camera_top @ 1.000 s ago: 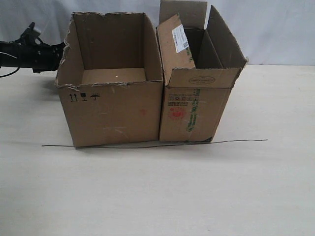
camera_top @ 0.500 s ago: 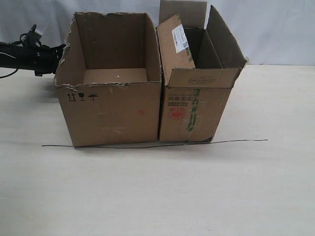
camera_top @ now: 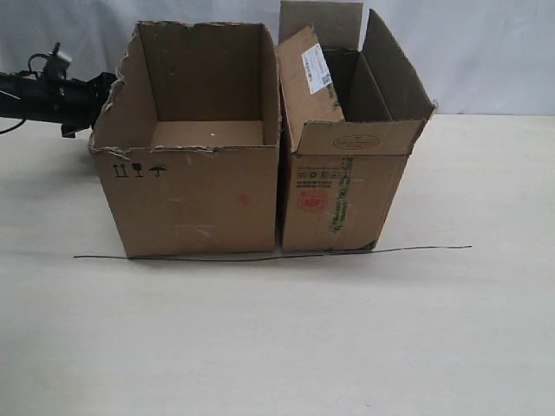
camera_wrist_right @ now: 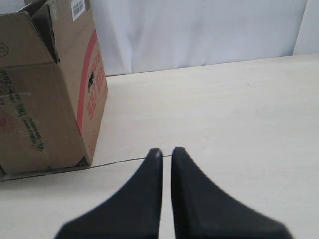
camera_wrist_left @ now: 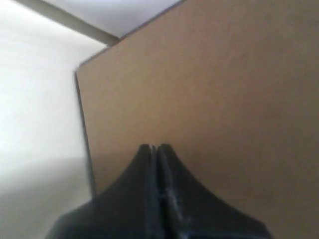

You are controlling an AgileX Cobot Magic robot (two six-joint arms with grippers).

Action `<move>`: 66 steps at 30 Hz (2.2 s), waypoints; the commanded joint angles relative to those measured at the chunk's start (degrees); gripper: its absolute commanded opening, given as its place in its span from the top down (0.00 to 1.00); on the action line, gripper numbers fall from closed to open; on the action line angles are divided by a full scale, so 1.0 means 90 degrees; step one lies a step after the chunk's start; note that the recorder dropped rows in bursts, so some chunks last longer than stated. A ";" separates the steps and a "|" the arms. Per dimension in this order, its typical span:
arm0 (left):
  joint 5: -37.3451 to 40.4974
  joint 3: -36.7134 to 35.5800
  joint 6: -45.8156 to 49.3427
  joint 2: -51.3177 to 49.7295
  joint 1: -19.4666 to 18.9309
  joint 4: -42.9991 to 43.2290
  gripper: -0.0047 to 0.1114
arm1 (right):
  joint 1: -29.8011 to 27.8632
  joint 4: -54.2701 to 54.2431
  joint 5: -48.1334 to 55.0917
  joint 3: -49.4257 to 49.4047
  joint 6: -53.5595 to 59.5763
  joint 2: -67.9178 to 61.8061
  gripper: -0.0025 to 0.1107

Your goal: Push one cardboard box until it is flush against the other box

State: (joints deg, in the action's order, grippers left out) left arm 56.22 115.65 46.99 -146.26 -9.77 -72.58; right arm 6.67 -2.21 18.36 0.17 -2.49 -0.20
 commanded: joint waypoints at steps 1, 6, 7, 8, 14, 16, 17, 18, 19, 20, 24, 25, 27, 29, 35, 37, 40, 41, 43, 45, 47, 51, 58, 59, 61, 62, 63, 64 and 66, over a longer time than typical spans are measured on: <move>0.0076 0.0052 -0.0070 0.0800 -0.0829 -0.0001 0.96 | 0.0015 -0.0015 -0.0004 -0.0019 0.0004 0.0022 0.93; 0.1404 -0.0251 0.0825 0.2653 -0.1370 -0.1117 0.96 | 0.0015 -0.0015 -0.0004 -0.0019 0.0004 0.0022 0.93; 0.1334 -0.0496 0.0839 0.3161 -0.1363 -0.1042 0.96 | 0.0015 -0.0015 -0.0004 -0.0019 0.0004 0.0022 0.93; 0.1183 -0.0870 0.0839 0.3814 -0.1363 -0.0925 0.96 | 0.0015 -0.0015 -0.0004 -0.0019 0.0004 0.0022 0.93; -0.1028 -0.3053 0.0204 0.7159 -0.1363 0.1177 0.96 | 0.0015 -0.0015 -0.0004 -0.0019 0.0004 0.0022 0.93; -0.1586 -0.3963 -0.0065 0.8256 -0.1363 0.1810 0.96 | 0.0015 -0.0015 -0.0004 -0.0019 0.0004 0.0022 0.93; -0.1819 -0.4452 -0.0150 0.8699 -0.1363 0.2032 0.96 | 0.0015 -0.0015 -0.0004 -0.0019 0.0004 0.0022 0.93; -0.2182 -0.4954 -0.0300 0.9353 -0.1363 0.2394 0.96 | 0.0015 -0.0015 -0.0004 -0.0019 0.0004 0.0022 0.93; -0.2433 -0.5473 -0.0446 0.9786 -0.1350 0.2602 0.96 | 0.0015 -0.0015 -0.0004 -0.0019 0.0004 0.0022 0.93; -0.2727 -0.5901 -0.0677 1.0208 -0.1350 0.2749 0.96 | 0.0015 -0.0015 -0.0004 -0.0019 0.0004 0.0022 0.93; -0.3630 -0.7923 -0.1405 1.2017 -0.1183 0.2621 0.96 | 0.0015 -0.0015 -0.0004 -0.0019 0.0004 0.0022 0.93; -0.3760 -0.8244 -0.1405 1.2317 -0.0954 0.2481 0.96 | 0.0015 -0.0015 -0.0004 -0.0019 0.0004 0.0022 0.93; -0.3957 -0.8897 -0.1405 1.2705 -0.0397 0.2113 0.96 | 0.0015 -0.0015 -0.0004 -0.0019 0.0004 0.0022 0.93; -0.3736 -0.9350 -0.1405 1.2893 0.0038 0.1791 0.96 | 0.0015 -0.0015 -0.0004 -0.0019 0.0004 0.0022 0.93; -0.2277 -0.9725 -0.1238 1.3063 0.0721 0.1972 0.96 | 0.0015 -0.0015 -0.0004 -0.0019 0.0004 0.0022 0.93; -0.2603 -0.9725 -0.1106 1.3063 0.0718 0.2291 0.96 | 0.0015 -0.0015 -0.0004 -0.0019 0.0004 0.0022 0.93; -0.3062 -0.9725 -0.1090 1.3063 0.0718 0.2367 0.96 | 0.0015 -0.0015 -0.0004 -0.0019 0.0004 0.0022 0.93; -0.3154 -0.9725 -0.1090 1.3099 0.0729 0.2379 0.96 | 0.0015 -0.0015 -0.0004 -0.0019 0.0004 0.0022 0.93; -0.3164 -0.9725 -0.1090 1.3356 0.0714 0.2496 0.96 | 0.0015 -0.0015 -0.0004 -0.0019 0.0004 0.0022 0.93; -0.3265 -0.9758 -0.0921 1.3748 0.0714 0.2755 0.96 | 0.0015 -0.0015 -0.0004 -0.0019 0.0004 0.0022 0.93; -0.3617 -1.0003 -0.0896 1.4384 0.0729 0.2921 0.96 | 0.0015 -0.0015 -0.0004 -0.0019 0.0004 0.0022 0.93; -0.4630 -1.0990 -0.0892 1.5776 0.0972 0.3018 0.96 | 0.0015 -0.0015 -0.0004 -0.0019 0.0004 0.0022 0.93; -0.4995 -1.2289 -0.0900 1.6188 0.1129 0.2787 0.96 | 0.0015 -0.0012 0.0000 -0.0019 0.0004 0.0022 0.93; -0.5028 -1.2355 -0.0900 1.6152 0.1129 0.2771 0.96 | 0.0015 -0.0012 0.0014 -0.0019 0.0004 0.0022 0.93; -0.5245 -1.2499 -0.1011 1.6119 0.1129 0.2695 0.96 | 0.0015 -0.0012 0.0014 -0.0019 0.0004 0.0022 0.93; -0.5354 -1.2578 -0.1328 1.6119 0.1129 0.3001 0.96 | 0.0015 -0.0012 0.0014 -0.0019 0.0004 0.0022 0.93; -0.5440 -1.2645 -0.1830 1.6119 0.1129 0.3544 0.96 | 0.0015 -0.0012 0.0014 -0.0019 0.0004 0.0022 0.93; -0.5537 -1.2742 -0.2835 1.6119 0.1129 0.4611 0.96 | 0.0015 -0.0012 -0.0001 -0.0019 0.0004 0.0022 0.93; -0.5843 -1.2850 -0.5400 1.6119 0.1129 0.7166 0.96 | 0.0015 -0.0012 -0.0001 -0.0019 0.0004 0.0022 0.93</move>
State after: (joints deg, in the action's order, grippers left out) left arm 7.50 1.27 22.79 -0.85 0.06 -31.62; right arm 6.67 -2.21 18.36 0.17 -2.49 -0.20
